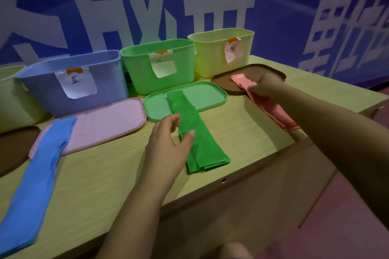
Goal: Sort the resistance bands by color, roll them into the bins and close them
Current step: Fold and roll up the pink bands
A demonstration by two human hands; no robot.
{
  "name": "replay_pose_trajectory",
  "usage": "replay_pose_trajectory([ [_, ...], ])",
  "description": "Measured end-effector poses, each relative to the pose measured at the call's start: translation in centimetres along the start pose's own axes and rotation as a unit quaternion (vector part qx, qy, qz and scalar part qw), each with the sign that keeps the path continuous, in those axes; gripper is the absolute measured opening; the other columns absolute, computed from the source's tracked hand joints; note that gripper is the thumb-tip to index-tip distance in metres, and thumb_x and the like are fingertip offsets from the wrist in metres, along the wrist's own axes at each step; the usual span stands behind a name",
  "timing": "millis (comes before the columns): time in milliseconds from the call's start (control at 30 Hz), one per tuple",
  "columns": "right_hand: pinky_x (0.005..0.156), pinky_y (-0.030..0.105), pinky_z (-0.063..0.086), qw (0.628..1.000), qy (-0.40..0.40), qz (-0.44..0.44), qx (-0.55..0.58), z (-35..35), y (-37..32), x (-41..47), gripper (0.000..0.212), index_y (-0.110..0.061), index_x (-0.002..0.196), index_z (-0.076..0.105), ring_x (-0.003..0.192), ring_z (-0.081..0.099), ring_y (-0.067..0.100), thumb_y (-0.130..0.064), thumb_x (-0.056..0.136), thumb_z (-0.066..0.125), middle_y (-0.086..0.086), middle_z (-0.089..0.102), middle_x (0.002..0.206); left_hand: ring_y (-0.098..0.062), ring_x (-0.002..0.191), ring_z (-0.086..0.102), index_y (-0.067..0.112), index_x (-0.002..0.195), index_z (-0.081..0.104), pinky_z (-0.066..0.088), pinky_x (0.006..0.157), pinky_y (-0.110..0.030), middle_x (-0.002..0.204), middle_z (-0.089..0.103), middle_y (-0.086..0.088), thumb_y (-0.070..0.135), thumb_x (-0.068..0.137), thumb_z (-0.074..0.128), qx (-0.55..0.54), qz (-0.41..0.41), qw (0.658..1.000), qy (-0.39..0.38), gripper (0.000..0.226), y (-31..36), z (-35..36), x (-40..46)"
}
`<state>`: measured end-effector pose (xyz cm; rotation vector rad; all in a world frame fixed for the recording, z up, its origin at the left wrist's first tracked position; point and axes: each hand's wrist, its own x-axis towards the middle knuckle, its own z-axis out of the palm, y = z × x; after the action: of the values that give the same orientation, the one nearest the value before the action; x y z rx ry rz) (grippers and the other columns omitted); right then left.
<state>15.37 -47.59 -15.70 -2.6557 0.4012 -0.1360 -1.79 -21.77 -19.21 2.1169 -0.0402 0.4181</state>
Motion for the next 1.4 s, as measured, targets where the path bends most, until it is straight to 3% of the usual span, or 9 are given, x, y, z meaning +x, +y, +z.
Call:
replay_pose_trajectory([
  [133,0.082,0.034,0.053,0.988,-0.033,0.067,0.135,-0.3,-0.7,0.3,0.033,0.003,0.112,0.055,0.09,0.062,0.027,-0.02,0.089,0.063,0.017,0.063,0.1,-0.001,0.113,0.046,0.031,0.13,0.047,0.041,0.093,-0.027,0.124,0.051,0.014,0.029,0.089,0.063,-0.021,-0.008,1.0,-0.01,0.045,-0.1,-0.1,-0.1],
  [400,0.079,0.036,0.055,0.928,-0.045,0.07,0.363,-4.8,-2.7,-1.4,0.024,-0.008,0.107,0.059,0.084,0.063,0.023,-0.019,0.086,0.066,0.011,0.061,0.092,-0.004,0.114,0.048,0.029,0.13,0.047,0.039,0.087,-0.023,0.121,0.054,0.012,0.026,0.09,0.062,-0.057,-0.016,0.998,-0.034,0.042,0.8,-0.1,0.0],
  [567,0.083,0.035,0.053,0.873,-0.03,-0.011,0.487,-8.5,-6.0,-6.1,0.028,-0.012,0.113,0.061,0.097,0.059,0.023,-0.015,0.085,0.066,0.01,0.06,0.108,-0.005,0.108,0.054,0.028,0.118,0.053,0.042,0.09,-0.024,0.113,0.058,0.011,0.025,0.092,0.059,-0.103,-0.004,0.994,-0.034,0.027,2.0,-1.0,-0.4],
  [667,0.074,0.031,0.053,0.837,-0.03,-0.087,0.539,-9.8,-8.1,-10.9,0.031,-0.014,0.115,0.059,0.099,0.058,0.022,-0.011,0.085,0.066,0.006,0.059,0.108,0.002,0.1,0.055,0.029,0.11,0.059,0.045,0.081,-0.021,0.106,0.062,0.016,0.03,0.094,0.054,-0.152,-0.015,0.988,-0.034,0.016,2.7,-2.5,-1.3],
  [900,0.064,0.022,0.056,0.774,-0.086,-0.237,0.581,-8.7,-13.0,-23.3,0.03,-0.019,0.111,0.058,0.084,0.066,0.018,-0.01,0.083,0.067,0.007,0.06,0.107,-0.014,0.093,0.069,0.017,0.093,0.07,0.053,0.081,-0.032,0.093,0.074,0.0,0.041,0.097,0.04,-0.313,-0.015,0.946,0.085,0.039,4.1,-9.1,-3.6],
  [1100,0.075,0.031,0.058,0.742,-0.111,-0.291,0.594,-3.5,-16.0,-31.8,0.027,-0.024,0.102,0.062,0.091,0.069,0.021,-0.011,0.08,0.071,-0.001,0.064,0.108,-0.018,0.093,0.07,0.009,0.1,0.07,0.053,0.081,-0.033,0.097,0.074,-0.009,0.057,0.086,0.033,-0.337,-0.026,0.941,0.029,0.063,3.5,-15.7,-6.9],
  [1200,0.078,0.028,0.056,0.712,-0.106,-0.324,0.614,-0.4,-16.6,-35.3,0.028,-0.024,0.095,0.065,0.088,0.069,0.01,-0.004,0.077,0.073,-0.008,0.067,0.101,-0.019,0.099,0.068,0.011,0.116,0.065,0.051,0.084,-0.035,0.105,0.072,-0.009,0.062,0.077,0.035,-0.365,-0.031,0.93,0.026,0.071,2.4,-18.6,-8.7],
  [1300,0.074,0.031,0.057,0.71,-0.121,-0.342,0.604,3.2,-16.9,-37.4,0.03,-0.033,0.088,0.066,0.086,0.069,0.013,-0.011,0.07,0.077,-0.011,0.068,0.102,-0.024,0.105,0.066,0.025,0.13,0.052,0.053,0.088,-0.04,0.113,0.07,-0.007,0.054,0.078,0.046,-0.434,-0.048,0.899,0.035,0.06,1.3,-20.5,-10.3],
  [1400,0.073,0.035,0.054,0.697,-0.154,-0.334,0.615,5.9,-16.8,-38.9,0.033,-0.039,0.085,0.066,0.081,0.066,0.014,-0.013,0.066,0.072,-0.01,0.069,0.1,-0.02,0.102,0.067,0.023,0.127,0.053,0.055,0.083,-0.037,0.116,0.069,-0.007,0.026,0.083,0.057,-0.477,-0.043,0.876,0.058,0.044,0.4,-21.1,-11.3],
])
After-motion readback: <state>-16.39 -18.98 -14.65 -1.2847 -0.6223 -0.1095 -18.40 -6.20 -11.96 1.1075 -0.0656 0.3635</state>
